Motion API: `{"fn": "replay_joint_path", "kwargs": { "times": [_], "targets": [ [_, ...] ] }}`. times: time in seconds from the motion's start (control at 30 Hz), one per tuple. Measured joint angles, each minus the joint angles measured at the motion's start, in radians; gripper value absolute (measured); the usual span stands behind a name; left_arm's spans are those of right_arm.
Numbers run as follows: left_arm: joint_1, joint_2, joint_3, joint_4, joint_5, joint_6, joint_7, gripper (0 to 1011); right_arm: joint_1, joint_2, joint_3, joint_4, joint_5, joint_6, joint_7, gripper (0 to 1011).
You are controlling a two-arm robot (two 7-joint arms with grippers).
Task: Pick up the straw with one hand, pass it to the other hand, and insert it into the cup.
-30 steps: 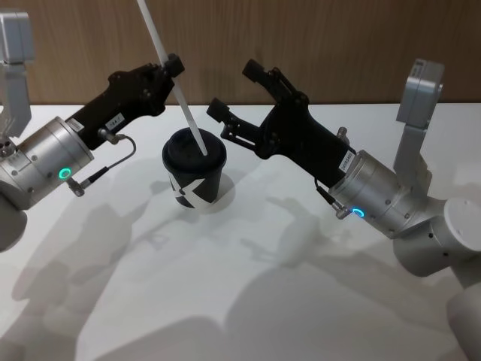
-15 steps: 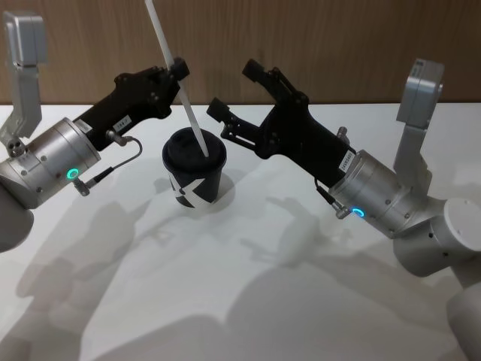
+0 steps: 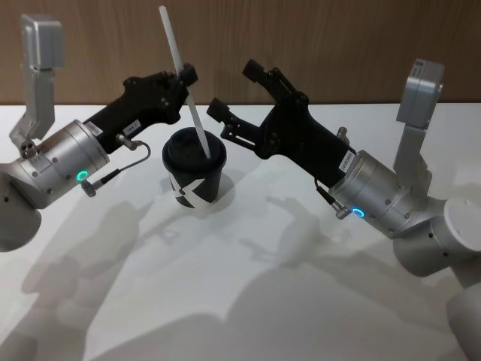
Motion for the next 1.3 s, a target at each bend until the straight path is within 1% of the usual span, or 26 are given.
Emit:
{"fn": "replay_joint_path", "kwargs": {
  "times": [0.43,0.5,0.57,0.6,0.67,0.7,0.77,0.8,0.83,0.9,0.93,1.0,1.03,1.13,1.17,1.2,1.23,1.27,1.3],
  "targets": [
    [-0.015,-0.015,0.023,0.028,0.052,-0.001,0.001,3,0.000,0.000,0.000,0.000,0.000,0.000,0.000,1001],
    [-0.015,-0.016,0.024,0.030,0.055,-0.001,0.002,33,0.000,0.000,0.000,0.000,0.000,0.000,0.000,1001],
    [-0.017,-0.018,0.027,0.034,0.063,0.000,0.003,78,0.000,0.000,0.000,0.000,0.000,0.000,0.000,1001],
    [-0.018,-0.020,0.028,0.036,0.067,0.001,0.004,126,0.000,0.000,0.000,0.000,0.000,0.000,0.000,1001],
    [-0.018,-0.021,0.030,0.038,0.072,0.002,0.006,158,0.000,0.000,0.000,0.000,0.000,0.000,0.000,1001],
    [-0.018,-0.022,0.030,0.040,0.075,0.003,0.007,213,0.000,0.000,0.000,0.000,0.000,0.000,0.000,1001],
    [-0.018,-0.023,0.031,0.040,0.078,0.004,0.008,252,0.000,0.000,0.000,0.000,0.000,0.000,0.000,1001],
    [-0.017,-0.024,0.031,0.041,0.081,0.005,0.009,310,0.000,0.000,0.000,0.000,0.000,0.000,0.000,1001],
    [-0.016,-0.024,0.031,0.041,0.082,0.005,0.010,310,0.000,0.000,0.000,0.000,0.000,0.000,0.000,1001],
    [-0.013,-0.024,0.031,0.040,0.085,0.005,0.012,370,0.000,0.000,0.000,0.000,0.000,0.000,0.000,1001],
    [-0.010,-0.024,0.030,0.037,0.088,0.006,0.015,430,0.000,0.000,0.000,0.000,0.000,0.000,0.000,1001],
    [-0.003,-0.022,0.028,0.030,0.091,0.006,0.019,463,0.000,0.000,0.000,0.000,0.000,0.000,0.000,1001],
    [-0.003,-0.022,0.028,0.030,0.091,0.006,0.019,513,0.000,0.000,0.000,0.000,0.000,0.000,0.000,1001],
    [0.012,-0.017,0.022,0.014,0.095,0.006,0.026,606,0.000,0.000,0.000,0.000,0.000,0.000,0.000,1001],
    [0.015,-0.016,0.020,0.008,0.096,0.006,0.028,606,0.000,0.000,0.000,0.000,0.000,0.000,0.000,1001],
    [0.019,-0.014,0.019,0.004,0.096,0.006,0.029,675,0.000,0.000,0.000,0.000,0.000,0.000,0.000,1001],
    [0.023,-0.013,0.017,0.000,0.096,0.006,0.031,694,0.000,0.000,0.000,0.000,0.000,0.000,0.000,1001],
    [0.032,-0.010,0.014,-0.010,0.097,0.006,0.034,749,0.000,0.000,0.000,0.000,0.000,0.000,0.000,1001],
    [0.036,-0.008,0.012,-0.015,0.097,0.006,0.036,777,0.000,0.000,0.000,0.000,0.000,0.000,0.000,1001]
  ]
}}
